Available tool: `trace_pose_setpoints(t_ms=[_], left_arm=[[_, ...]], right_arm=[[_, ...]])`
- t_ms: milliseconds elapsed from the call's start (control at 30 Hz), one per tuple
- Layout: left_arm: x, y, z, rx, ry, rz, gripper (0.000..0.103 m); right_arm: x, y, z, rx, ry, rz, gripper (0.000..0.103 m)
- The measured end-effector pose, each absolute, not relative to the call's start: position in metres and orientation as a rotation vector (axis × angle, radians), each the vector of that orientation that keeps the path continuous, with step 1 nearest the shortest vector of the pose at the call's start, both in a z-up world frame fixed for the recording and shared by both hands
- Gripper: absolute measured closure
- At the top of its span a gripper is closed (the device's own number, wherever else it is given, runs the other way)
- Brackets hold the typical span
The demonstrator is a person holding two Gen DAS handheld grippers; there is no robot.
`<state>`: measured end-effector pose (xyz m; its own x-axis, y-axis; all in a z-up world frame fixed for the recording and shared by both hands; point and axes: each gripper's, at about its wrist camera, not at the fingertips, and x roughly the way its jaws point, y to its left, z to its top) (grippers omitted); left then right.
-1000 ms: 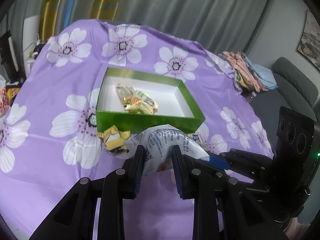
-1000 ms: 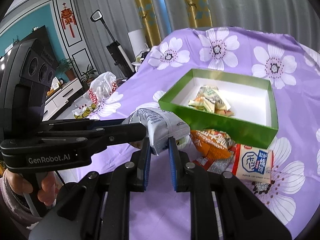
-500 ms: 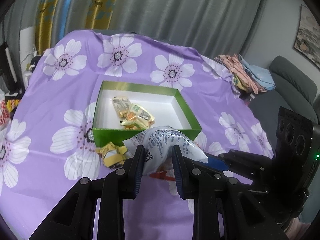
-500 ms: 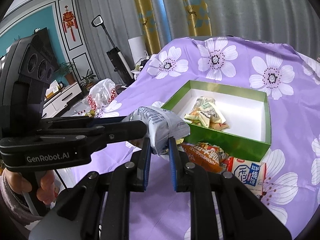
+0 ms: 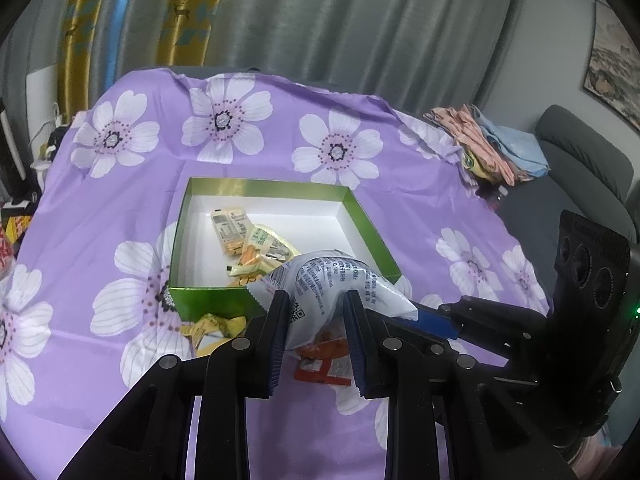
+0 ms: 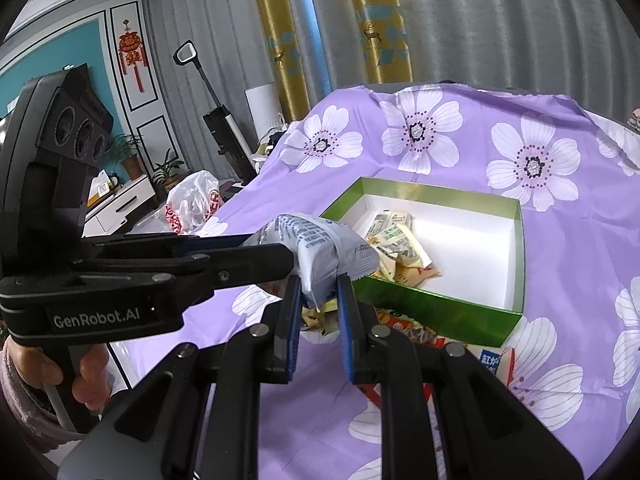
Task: Organize snacks
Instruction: 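Lift the white peanut bag and carry it over the green box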
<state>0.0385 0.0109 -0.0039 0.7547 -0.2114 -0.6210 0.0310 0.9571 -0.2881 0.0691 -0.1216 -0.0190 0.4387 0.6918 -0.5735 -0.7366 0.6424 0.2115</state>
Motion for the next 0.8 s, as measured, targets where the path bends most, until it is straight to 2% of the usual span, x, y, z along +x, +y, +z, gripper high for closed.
trace_pose_setpoints(t_ms=[800], left_arm=[[0.115, 0.025, 0.001, -0.295, 0.733, -0.172, 0.075]], right_arm=[[0.141, -0.112, -0.010, -0.068, 0.642, 0.849, 0.085]])
